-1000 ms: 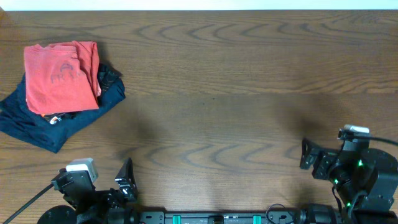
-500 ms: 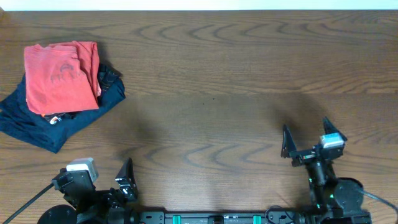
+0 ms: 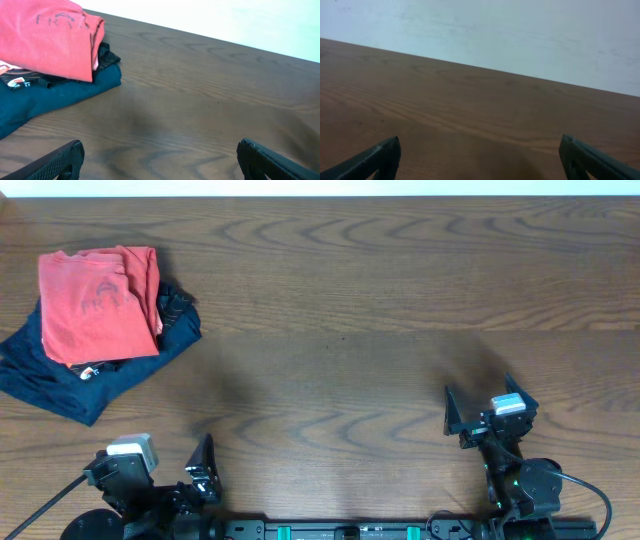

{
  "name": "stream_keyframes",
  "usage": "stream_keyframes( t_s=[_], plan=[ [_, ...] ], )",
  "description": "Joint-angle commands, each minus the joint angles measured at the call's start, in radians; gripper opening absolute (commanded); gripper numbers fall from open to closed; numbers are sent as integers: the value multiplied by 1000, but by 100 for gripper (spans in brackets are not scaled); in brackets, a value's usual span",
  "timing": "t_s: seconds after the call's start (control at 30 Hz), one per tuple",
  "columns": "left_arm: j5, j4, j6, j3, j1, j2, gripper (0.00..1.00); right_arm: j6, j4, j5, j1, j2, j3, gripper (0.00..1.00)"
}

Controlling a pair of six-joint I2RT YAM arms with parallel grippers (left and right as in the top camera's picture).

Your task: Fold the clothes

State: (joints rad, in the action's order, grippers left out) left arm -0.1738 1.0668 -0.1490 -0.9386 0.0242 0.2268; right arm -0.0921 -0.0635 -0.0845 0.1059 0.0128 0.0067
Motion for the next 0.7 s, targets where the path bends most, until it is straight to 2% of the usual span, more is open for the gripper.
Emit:
stream_keyframes(
  t_s=[0.0, 0.67],
  plan=[
    [2, -2, 6, 1, -3, -2, 98, -18, -5, 10, 9, -2, -1, 99],
    [2, 2, 6, 8, -3, -5, 98, -18, -5, 10, 9, -2, -1, 99]
  ],
)
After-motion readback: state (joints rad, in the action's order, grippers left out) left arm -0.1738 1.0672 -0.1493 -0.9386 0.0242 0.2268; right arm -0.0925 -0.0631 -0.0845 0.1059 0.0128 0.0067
